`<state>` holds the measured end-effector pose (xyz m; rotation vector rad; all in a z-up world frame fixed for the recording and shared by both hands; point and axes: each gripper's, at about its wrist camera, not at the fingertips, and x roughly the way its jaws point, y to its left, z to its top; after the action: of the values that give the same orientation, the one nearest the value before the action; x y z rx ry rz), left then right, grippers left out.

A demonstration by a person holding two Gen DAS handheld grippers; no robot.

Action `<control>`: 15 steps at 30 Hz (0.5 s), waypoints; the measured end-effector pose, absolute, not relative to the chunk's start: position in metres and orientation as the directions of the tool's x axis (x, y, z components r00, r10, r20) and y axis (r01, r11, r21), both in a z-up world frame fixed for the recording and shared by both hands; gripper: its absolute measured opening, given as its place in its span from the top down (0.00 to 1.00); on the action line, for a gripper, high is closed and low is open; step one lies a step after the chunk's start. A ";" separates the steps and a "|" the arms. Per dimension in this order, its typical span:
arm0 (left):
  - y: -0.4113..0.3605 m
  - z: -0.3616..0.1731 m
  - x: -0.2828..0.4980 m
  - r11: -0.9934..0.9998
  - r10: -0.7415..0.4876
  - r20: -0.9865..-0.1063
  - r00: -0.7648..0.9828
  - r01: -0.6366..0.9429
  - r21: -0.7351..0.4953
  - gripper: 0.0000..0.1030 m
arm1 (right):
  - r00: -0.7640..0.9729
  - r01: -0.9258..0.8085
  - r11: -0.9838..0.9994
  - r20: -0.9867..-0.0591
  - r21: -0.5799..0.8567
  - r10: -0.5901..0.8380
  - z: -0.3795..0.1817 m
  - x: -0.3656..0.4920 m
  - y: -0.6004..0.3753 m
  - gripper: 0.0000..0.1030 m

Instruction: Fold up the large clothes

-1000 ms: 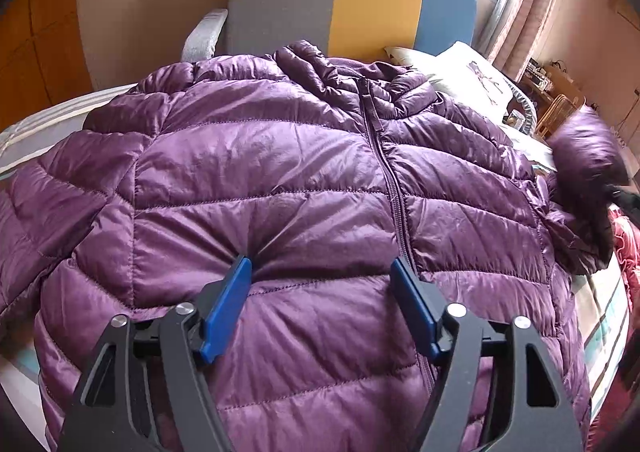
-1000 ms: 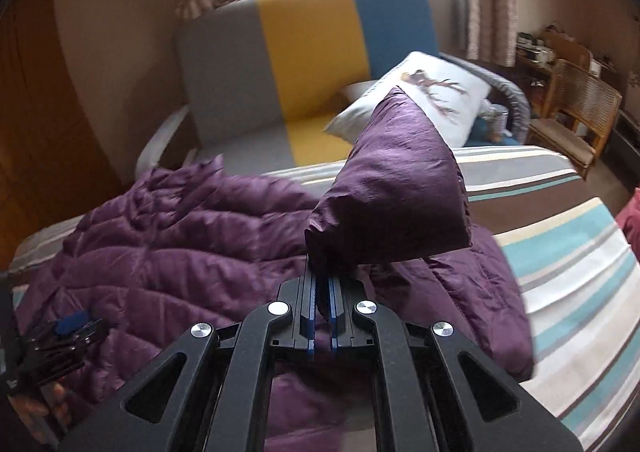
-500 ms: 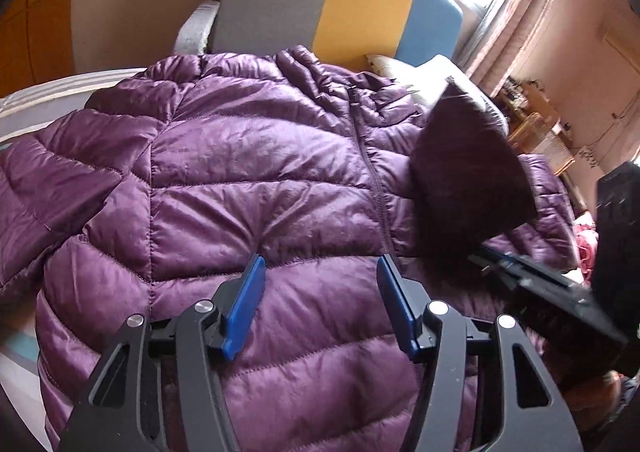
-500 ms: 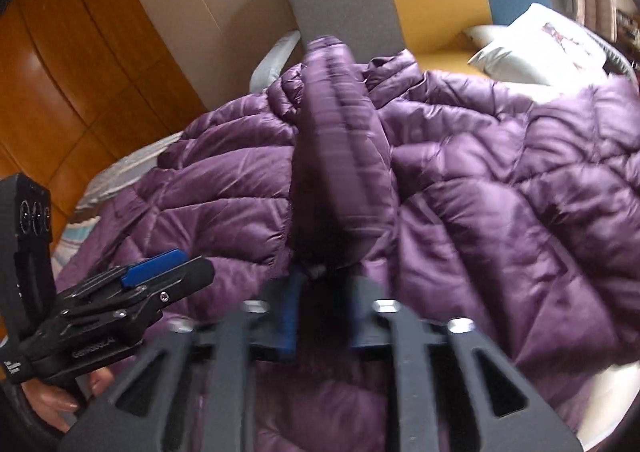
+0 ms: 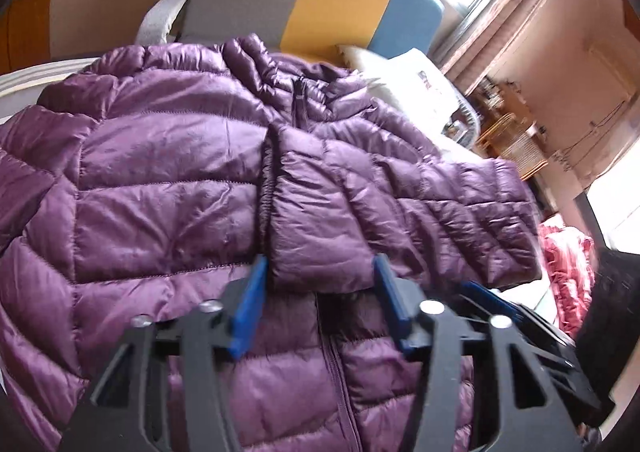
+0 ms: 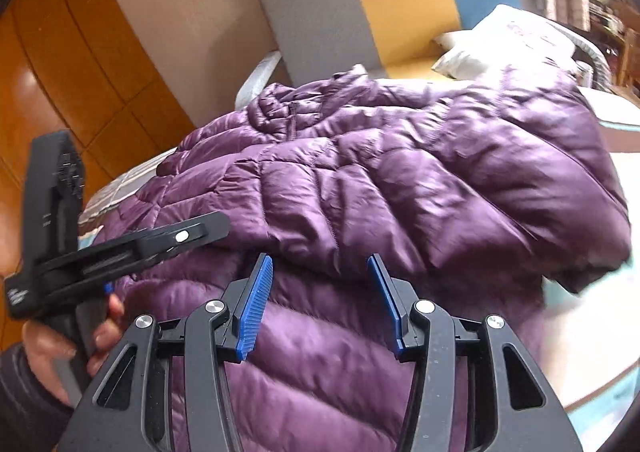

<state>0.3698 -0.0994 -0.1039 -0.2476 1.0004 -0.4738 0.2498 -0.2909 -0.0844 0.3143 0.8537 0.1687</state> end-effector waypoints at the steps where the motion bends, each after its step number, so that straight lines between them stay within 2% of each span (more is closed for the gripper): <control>1: -0.101 -0.106 0.372 0.875 -0.484 -0.751 0.448 0.266 -0.405 0.75 | 0.649 -0.005 0.938 -0.712 0.347 0.267 -0.084 0.245 -0.296 0.32; 2: -0.101 -0.108 0.373 0.879 -0.477 -0.755 0.450 0.260 -0.400 0.87 | 0.656 0.012 0.935 -0.708 0.355 0.261 -0.084 0.240 -0.302 0.29; 3: -0.099 -0.108 0.373 0.886 -0.464 -0.756 0.462 0.244 -0.395 0.91 | 0.665 0.026 0.932 -0.702 0.363 0.255 -0.084 0.235 -0.308 0.29; 15: -0.037 -0.094 0.384 0.937 -0.331 -0.741 0.585 0.108 -0.333 0.94 | 0.745 0.085 0.882 -0.617 0.463 0.252 -0.060 0.218 -0.360 0.28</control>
<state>0.3836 -0.0373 -0.0937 -0.2650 0.9131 -0.2590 0.2182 -0.3599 -0.0603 0.4927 0.7315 0.0959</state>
